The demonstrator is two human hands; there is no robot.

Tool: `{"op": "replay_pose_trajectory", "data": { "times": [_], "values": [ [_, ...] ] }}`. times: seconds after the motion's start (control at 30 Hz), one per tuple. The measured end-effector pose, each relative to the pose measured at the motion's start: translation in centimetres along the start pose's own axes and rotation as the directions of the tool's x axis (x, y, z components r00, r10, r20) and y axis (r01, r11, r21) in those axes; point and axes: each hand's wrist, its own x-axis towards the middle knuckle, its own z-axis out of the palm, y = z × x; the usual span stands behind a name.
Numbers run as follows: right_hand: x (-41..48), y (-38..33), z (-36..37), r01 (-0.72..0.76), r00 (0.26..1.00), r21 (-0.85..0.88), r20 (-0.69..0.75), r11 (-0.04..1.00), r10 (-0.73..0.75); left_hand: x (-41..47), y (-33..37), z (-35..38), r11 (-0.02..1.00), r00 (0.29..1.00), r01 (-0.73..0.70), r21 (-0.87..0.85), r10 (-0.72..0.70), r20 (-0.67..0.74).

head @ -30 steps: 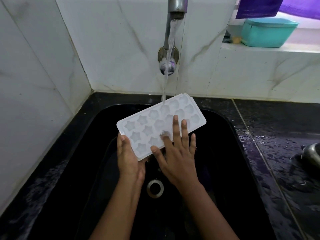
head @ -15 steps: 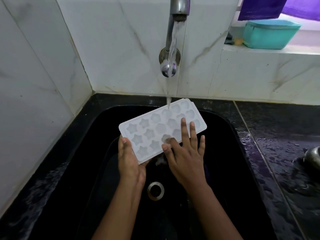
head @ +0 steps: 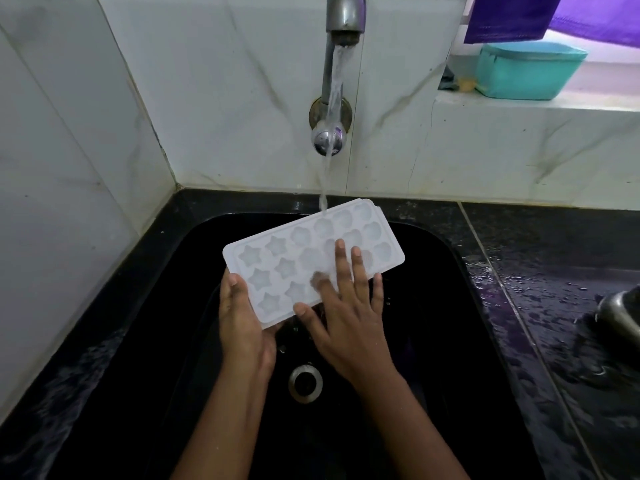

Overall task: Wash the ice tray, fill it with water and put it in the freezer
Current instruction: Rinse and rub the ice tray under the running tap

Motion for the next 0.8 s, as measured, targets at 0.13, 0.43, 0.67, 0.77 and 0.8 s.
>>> {"op": "replay_pose_trajectory", "data": {
  "times": [0.13,0.43,0.67,0.77,0.8],
  "values": [
    [0.5,1.2,-0.9,0.053,0.998,0.197,0.004,0.979,-0.055,0.6,1.0,-0.6,1.0,0.998,-0.006,-0.014,0.005,-0.059],
    [1.4,1.9,-0.9,-0.052,0.981,0.239,-0.168,0.97,0.094,1.1,2.3,-1.4,0.999,0.996,-0.026,-0.032,0.023,-0.086],
    [3.5,-0.7,-0.6,-0.106,0.994,0.072,0.01,0.992,0.106,0.7,1.9,-0.8,0.999,0.995,0.003,-0.033,-0.006,-0.1],
    [3.4,0.5,-1.1,-0.068,0.997,0.033,0.042,0.997,0.066,1.0,2.0,-1.2,0.999,0.993,-0.033,-0.02,0.03,-0.116],
    [3.4,0.8,-1.2,-0.073,0.997,0.012,0.031,0.997,0.072,1.0,1.9,-1.2,0.999,0.993,-0.037,-0.008,0.035,-0.113]
  ]
}}
